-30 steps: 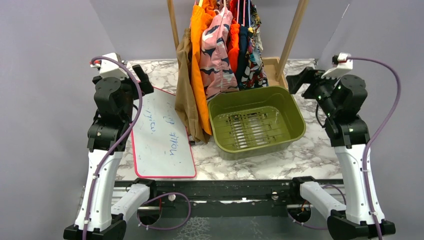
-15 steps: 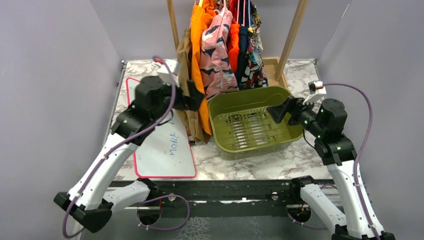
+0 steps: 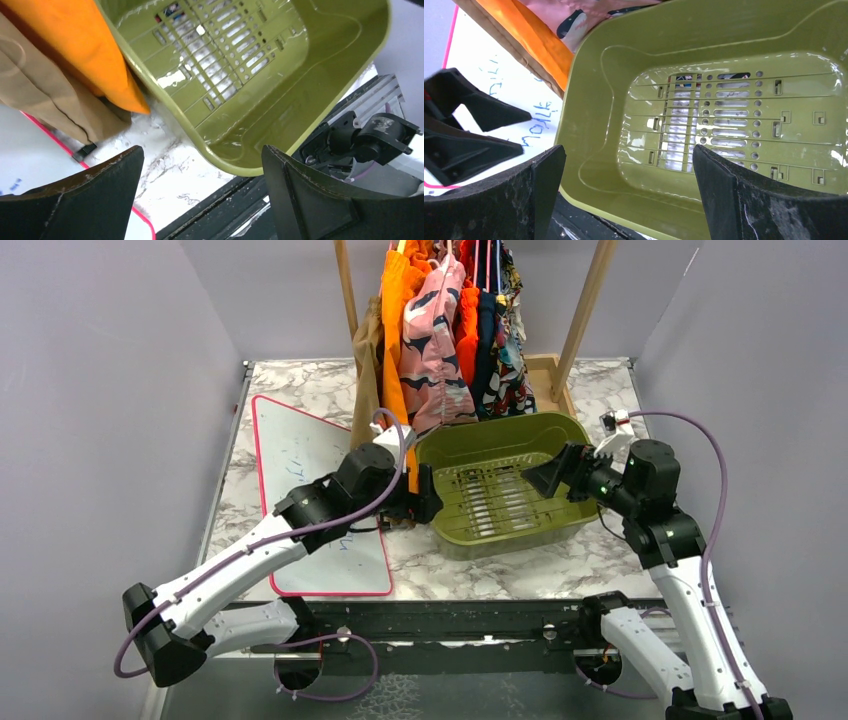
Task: Remove the shorts from the hanger
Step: Adjust the basket at the center of the board.
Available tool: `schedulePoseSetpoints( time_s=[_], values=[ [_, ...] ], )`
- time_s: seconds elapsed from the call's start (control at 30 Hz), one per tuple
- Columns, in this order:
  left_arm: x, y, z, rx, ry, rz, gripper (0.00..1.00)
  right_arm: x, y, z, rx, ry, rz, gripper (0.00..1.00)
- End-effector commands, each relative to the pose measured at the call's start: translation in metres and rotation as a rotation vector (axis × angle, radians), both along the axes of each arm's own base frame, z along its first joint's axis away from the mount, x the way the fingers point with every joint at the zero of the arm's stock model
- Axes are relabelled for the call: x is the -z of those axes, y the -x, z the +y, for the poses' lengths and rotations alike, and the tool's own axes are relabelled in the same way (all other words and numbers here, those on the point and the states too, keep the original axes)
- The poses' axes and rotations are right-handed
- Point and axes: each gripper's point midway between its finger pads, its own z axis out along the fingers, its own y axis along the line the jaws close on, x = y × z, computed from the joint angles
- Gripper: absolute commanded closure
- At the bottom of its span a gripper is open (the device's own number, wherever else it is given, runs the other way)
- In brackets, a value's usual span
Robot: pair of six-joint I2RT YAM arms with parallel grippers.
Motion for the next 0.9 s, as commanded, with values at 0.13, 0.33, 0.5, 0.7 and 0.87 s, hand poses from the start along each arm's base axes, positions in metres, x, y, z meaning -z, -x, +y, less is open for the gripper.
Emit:
schedulePoseSetpoints(
  time_s=[0.13,0.33,0.5,0.7,0.87],
  values=[
    [0.086,0.006,0.020,-0.174,-0.115,0.176,0.02,0.026,0.008,0.005,-0.016,-0.015,0.116,0.01],
    [0.123,-0.001,0.018,-0.203,-0.174,0.213,0.01,0.044,0.004,0.000,0.022,0.006,0.171,0.01],
    [0.142,-0.008,0.021,-0.244,-0.218,0.234,0.01,0.055,0.002,-0.001,0.028,0.023,0.218,0.01],
    [0.080,-0.010,0.003,-0.163,-0.004,0.101,0.01,0.055,0.008,0.009,-0.078,0.037,0.181,0.01],
    [0.029,-0.004,0.000,-0.114,0.135,0.010,0.01,0.067,-0.001,0.006,-0.050,0.060,0.231,0.01]
  ],
)
